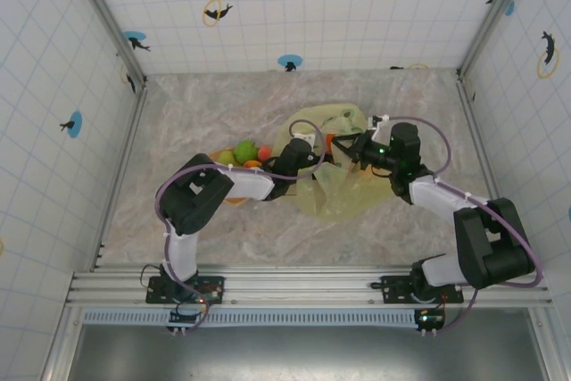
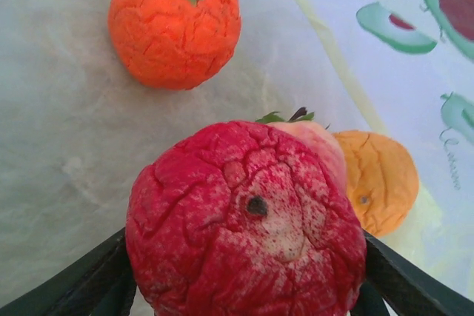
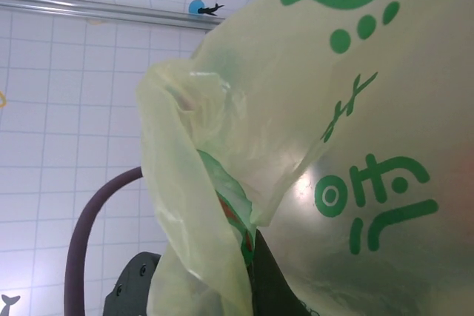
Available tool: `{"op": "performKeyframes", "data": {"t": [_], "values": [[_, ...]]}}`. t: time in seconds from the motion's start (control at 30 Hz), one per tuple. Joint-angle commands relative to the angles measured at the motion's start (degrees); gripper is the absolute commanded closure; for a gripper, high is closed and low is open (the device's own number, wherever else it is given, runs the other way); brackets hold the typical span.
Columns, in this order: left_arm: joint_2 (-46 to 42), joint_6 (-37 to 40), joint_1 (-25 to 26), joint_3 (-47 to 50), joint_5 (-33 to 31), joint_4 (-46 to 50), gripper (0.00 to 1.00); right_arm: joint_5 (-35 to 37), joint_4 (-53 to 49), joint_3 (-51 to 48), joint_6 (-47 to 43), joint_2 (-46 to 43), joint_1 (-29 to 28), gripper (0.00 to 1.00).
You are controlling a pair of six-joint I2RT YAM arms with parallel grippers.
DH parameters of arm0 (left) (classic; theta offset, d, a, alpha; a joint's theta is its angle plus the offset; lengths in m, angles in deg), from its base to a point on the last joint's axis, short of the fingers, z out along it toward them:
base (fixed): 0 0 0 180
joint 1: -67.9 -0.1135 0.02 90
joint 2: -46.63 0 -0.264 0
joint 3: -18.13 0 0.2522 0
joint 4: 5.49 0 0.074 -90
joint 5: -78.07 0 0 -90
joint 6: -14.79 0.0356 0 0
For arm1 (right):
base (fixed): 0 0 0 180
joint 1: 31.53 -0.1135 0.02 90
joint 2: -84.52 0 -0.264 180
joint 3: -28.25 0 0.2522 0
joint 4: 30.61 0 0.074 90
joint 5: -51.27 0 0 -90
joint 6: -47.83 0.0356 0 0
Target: Place the fruits into the plastic bag
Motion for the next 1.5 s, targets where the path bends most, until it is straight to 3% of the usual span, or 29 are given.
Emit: {"op": "performKeyframes", "data": {"t": [0.0, 0.43, 0.6, 0.9, 1.47], "values": [[-1.46, -0.41, 0.13, -0.62, -0.52, -2.61, 0.24, 0.39, 0.75, -1.34, -1.45, -0.2, 0.55, 1.0], [-11.04, 5.27, 0.13, 5.78, 1.8, 1.93, 0.17, -0.48, -3.92, -1.6, -5.9, -1.9, 4.0, 1.0], [-16.48, 9.87, 0.14, 9.05, 6.28, 7.53, 0.19, -0.17, -9.89, -0.01, -11.39, -1.9, 5.16, 1.0], [-27.82, 19.4, -0.6, 12.16, 6.22, 22.45, 0.19, -0.65, -10.0, 0.44, -13.02, -0.29, 5.58, 1.0], [-45.77, 22.46, -9.87, 15.59, 8.3, 34.5, 0.19, -1.28, -15.81, 1.79, -19.7, -0.3, 5.43, 1.0]]}}
